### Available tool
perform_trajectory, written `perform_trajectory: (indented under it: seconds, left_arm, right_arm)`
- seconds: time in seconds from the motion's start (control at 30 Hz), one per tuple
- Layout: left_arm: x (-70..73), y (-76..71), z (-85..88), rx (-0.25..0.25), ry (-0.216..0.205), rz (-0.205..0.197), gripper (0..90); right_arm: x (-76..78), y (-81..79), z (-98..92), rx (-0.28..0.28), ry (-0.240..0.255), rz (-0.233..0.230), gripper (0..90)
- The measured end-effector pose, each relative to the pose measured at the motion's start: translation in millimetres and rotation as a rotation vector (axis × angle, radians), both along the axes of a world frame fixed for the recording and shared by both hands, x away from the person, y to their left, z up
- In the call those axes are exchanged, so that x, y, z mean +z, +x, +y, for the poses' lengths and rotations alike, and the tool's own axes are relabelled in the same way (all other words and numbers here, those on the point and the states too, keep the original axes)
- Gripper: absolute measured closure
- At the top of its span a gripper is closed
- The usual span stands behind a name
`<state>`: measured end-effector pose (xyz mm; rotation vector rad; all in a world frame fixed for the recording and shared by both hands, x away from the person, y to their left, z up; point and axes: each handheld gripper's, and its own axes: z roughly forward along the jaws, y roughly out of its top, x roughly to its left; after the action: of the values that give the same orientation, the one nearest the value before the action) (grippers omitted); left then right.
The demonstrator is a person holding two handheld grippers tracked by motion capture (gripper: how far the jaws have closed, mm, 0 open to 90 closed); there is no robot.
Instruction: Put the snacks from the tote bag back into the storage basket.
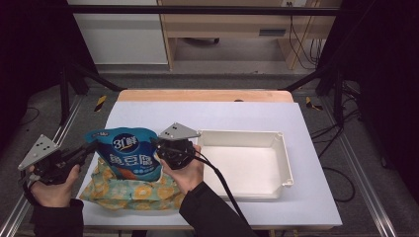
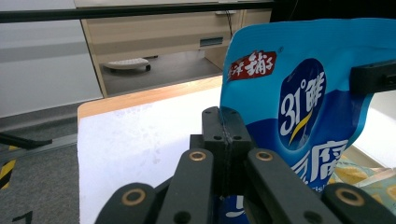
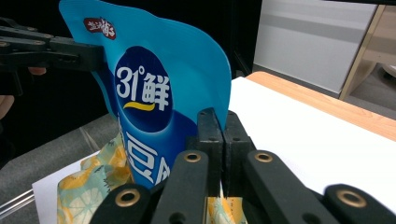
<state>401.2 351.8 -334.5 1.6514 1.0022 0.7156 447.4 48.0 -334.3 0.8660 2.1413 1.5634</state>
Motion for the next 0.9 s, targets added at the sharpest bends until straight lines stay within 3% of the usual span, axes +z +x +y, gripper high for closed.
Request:
perform_trajectory:
  seconds: [0.37, 0.9]
  left_arm:
    - [0.7, -1.9, -1.2, 0.016, 0.008, -0.005, 90.0]
    - [9.3, -9.3, 0.6, 0.019, -0.016, -0.033, 90.0]
  right_arm:
    - [1.1, -0.6, 1.4, -0.004, -0.007, 0.001, 90.0]
    - [12.5, -5.4, 1.9, 0.008, -0.005, -0.032, 90.0]
